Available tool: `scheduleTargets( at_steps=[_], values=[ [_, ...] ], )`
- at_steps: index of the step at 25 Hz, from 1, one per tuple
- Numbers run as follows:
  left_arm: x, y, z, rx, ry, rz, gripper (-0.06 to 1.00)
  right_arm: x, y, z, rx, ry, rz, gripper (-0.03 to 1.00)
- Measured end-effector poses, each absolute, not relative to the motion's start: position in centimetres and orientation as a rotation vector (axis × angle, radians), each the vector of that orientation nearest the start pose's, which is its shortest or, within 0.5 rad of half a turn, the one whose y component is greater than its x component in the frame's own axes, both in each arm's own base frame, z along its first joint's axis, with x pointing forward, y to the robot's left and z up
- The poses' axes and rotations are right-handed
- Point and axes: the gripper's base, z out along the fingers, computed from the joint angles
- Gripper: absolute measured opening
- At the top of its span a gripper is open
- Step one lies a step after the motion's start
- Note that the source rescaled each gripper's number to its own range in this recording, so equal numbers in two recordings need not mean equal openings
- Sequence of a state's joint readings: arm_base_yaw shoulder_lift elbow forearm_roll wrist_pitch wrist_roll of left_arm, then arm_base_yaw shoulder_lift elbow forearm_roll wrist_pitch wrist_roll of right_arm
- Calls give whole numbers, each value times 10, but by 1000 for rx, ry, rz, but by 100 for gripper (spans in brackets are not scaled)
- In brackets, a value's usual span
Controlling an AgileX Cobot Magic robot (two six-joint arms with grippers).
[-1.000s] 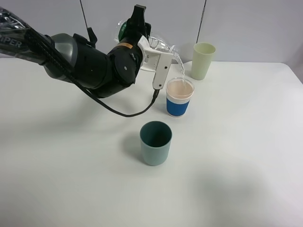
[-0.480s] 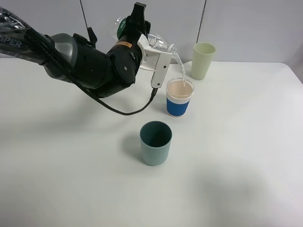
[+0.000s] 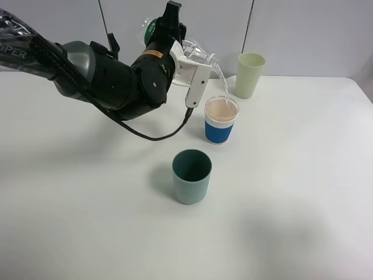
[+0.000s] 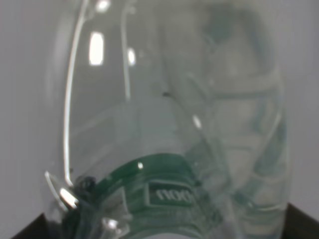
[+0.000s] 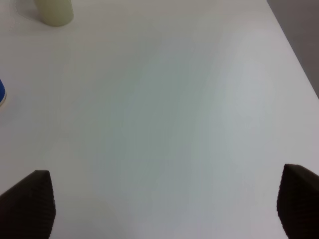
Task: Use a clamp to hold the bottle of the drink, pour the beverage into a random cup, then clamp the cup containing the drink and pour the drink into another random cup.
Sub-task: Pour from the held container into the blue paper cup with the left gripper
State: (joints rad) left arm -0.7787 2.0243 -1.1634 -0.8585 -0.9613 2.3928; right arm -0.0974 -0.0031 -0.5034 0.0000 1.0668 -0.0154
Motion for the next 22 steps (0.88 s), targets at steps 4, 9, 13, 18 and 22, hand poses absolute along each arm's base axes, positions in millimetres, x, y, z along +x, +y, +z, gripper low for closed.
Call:
scheduleTargets(
  at_steps=[4,9,13,18,22],
  values=[
    [342,-258,200,1438,992,1318,2,-6,1,278,84,2043,-70,70],
    [342,-258,200,1437,984,1323,2,-6,1,278,84,2043,-70,70],
    [342,-258,201,1438,964,1335,2,-6,1,278,84,2043,-70,70],
    [342,-258,202,1443,942,1358,2,-6,1,278,84,2043,-70,70],
    [342,-259,203,1455,915,1375,2,-6,1,278,84,2043,-70,70]
  ],
)
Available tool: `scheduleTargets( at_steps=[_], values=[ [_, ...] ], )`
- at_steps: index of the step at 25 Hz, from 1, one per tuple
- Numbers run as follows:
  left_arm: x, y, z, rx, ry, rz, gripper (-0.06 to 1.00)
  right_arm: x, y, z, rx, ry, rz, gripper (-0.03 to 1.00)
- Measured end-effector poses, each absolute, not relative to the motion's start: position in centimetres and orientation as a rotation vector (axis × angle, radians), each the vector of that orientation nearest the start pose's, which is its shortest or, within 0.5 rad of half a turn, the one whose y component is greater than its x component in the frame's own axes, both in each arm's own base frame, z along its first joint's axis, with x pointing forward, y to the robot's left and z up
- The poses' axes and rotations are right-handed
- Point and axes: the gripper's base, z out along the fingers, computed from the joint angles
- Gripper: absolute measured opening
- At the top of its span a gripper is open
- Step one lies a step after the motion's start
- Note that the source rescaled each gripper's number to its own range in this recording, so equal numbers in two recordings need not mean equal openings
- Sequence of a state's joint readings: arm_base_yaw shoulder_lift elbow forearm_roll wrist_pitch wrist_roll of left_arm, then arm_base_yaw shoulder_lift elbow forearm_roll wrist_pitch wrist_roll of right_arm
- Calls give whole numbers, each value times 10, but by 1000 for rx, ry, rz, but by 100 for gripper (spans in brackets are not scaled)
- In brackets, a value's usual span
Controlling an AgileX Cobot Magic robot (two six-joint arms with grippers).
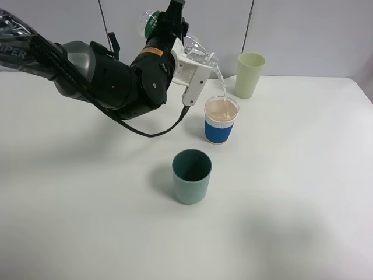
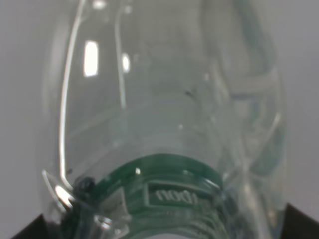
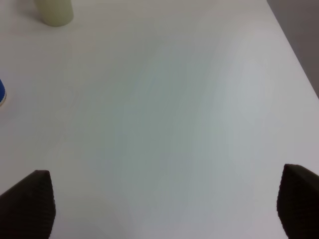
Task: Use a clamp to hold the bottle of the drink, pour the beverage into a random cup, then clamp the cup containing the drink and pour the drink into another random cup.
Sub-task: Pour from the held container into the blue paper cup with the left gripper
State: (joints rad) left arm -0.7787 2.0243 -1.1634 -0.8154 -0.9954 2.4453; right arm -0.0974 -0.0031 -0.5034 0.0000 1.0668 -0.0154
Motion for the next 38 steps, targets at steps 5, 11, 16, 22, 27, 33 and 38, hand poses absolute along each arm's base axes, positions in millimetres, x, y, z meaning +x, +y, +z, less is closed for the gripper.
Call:
scheduleTargets(
  at_steps=[5,11,16,22,27,33,38],
  values=[
    [342,-259,205,1445,893,1401,2,-6,1,278,84,2043,-70,70],
    [342,-259,206,1458,869,1426,2,-6,1,278,84,2043,-70,70],
    [341,-260,208,1451,840,1447,2,-6,1,278,84,2043,-70,70],
    [341,-262,210,1446,794,1461,2,-6,1,278,84,2043,-70,70],
    [340,-265,212,1449,740,1465,2,-6,1,278,84,2043,-70,70],
    [339,-269,215,1449,660,1473,2,-6,1,278,84,2043,-70,70],
    [338,-272,217,1448,601,1478,2,-6,1,278,84,2043,-70,70]
  ],
)
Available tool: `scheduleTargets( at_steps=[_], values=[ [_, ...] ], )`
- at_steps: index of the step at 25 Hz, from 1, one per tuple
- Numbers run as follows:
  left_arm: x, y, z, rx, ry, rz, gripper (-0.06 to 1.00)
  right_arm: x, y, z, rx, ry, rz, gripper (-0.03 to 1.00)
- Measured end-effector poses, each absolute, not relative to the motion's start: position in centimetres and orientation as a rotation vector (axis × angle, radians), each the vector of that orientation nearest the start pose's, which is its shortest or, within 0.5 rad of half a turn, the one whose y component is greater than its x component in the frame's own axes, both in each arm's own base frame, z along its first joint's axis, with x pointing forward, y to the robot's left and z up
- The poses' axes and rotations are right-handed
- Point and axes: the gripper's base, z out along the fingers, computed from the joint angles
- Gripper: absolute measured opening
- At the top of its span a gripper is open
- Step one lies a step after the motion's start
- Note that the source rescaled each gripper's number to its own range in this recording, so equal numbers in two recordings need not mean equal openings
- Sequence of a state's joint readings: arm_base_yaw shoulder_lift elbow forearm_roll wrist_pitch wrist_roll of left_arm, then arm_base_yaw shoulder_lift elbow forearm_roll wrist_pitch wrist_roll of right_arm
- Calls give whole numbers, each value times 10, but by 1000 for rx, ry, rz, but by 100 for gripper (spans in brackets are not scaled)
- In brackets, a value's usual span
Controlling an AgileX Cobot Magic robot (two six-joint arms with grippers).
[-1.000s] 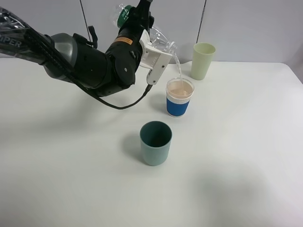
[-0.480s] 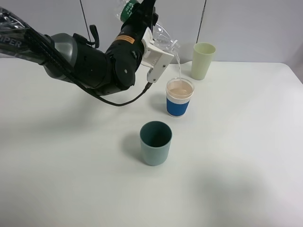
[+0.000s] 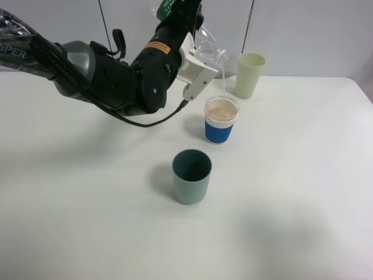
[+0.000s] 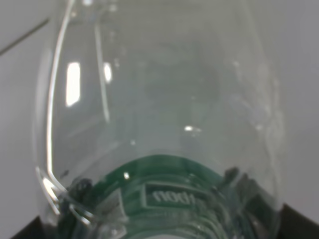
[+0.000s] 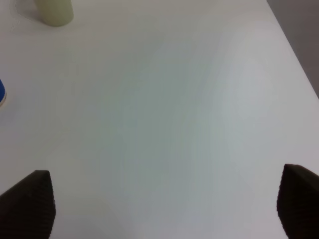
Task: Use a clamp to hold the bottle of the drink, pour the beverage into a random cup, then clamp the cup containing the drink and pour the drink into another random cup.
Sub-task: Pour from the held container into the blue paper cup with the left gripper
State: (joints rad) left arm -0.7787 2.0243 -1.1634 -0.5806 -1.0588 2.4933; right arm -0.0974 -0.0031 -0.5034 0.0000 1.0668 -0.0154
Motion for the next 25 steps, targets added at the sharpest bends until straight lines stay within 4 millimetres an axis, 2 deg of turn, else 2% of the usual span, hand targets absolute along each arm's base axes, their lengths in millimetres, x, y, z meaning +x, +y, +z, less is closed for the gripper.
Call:
scheduleTargets(
  at_steps=[14,19,22,25],
  values=[
    [335,-277,220,1423,521,1466,2,-6,1,278,84,2043,-70,70],
    [340,-272,215,1416,651,1364,2,-6,1,278,84,2043,-70,70],
    [349,-261,213,1432,750,1299,2,-6,1,278,84,2043,-70,70],
    [358,-245,218,1400,897,1182,2,-6,1,278,84,2043,-70,70]
  ],
)
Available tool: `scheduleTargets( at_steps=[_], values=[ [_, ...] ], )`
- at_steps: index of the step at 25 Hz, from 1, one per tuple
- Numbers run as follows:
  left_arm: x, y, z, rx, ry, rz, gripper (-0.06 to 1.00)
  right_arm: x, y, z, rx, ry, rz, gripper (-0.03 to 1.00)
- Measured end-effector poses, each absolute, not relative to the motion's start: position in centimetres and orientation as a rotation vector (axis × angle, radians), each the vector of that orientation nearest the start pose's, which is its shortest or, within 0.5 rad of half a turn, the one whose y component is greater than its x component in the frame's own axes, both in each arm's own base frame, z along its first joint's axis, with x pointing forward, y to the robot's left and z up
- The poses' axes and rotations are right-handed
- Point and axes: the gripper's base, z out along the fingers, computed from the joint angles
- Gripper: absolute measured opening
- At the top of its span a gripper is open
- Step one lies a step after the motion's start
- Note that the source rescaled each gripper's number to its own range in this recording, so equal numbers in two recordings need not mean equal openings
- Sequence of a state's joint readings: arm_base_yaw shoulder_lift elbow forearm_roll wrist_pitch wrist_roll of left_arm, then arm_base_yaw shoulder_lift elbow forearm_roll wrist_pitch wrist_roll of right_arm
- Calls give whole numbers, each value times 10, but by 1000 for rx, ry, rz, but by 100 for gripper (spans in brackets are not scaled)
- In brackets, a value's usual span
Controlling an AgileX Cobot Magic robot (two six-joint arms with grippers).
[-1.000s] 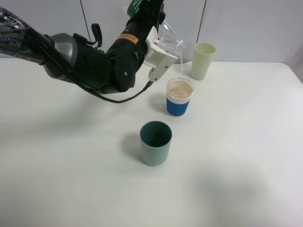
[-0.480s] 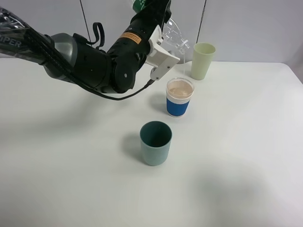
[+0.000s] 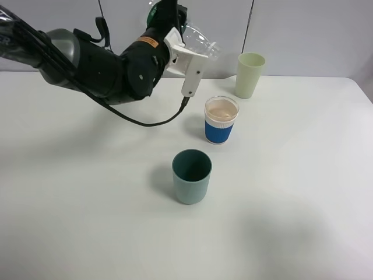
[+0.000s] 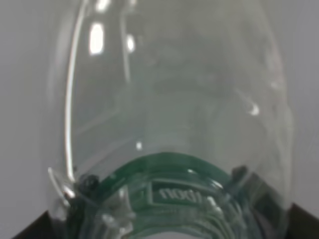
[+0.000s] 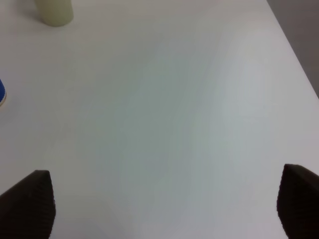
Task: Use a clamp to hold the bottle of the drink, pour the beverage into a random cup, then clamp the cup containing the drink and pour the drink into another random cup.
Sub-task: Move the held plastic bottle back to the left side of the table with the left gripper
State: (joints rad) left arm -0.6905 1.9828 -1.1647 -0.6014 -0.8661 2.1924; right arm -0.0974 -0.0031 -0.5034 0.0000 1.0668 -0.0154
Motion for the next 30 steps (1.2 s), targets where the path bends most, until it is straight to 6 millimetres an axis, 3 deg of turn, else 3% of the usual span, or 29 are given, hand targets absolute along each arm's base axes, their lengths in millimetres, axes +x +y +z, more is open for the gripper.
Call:
scheduleTargets(
  at_steps=[9,14,18,23,30],
  values=[
    [369,-202,253,1060,1378,517,2,-6,1,278,84,2043,-70,70],
    [376,-174,257,882,1592,185,2,-6,1,278,84,2043,-70,70],
    [385,-149,255,744,1696,54,2,-6,1,278,84,2043,-70,70],
    [389,-116,243,531,1756,-75,2,-6,1,278,84,2043,-70,70],
    [375,-62,219,291,1642,-212,2,-6,1,278,84,2043,-70,70]
  ],
)
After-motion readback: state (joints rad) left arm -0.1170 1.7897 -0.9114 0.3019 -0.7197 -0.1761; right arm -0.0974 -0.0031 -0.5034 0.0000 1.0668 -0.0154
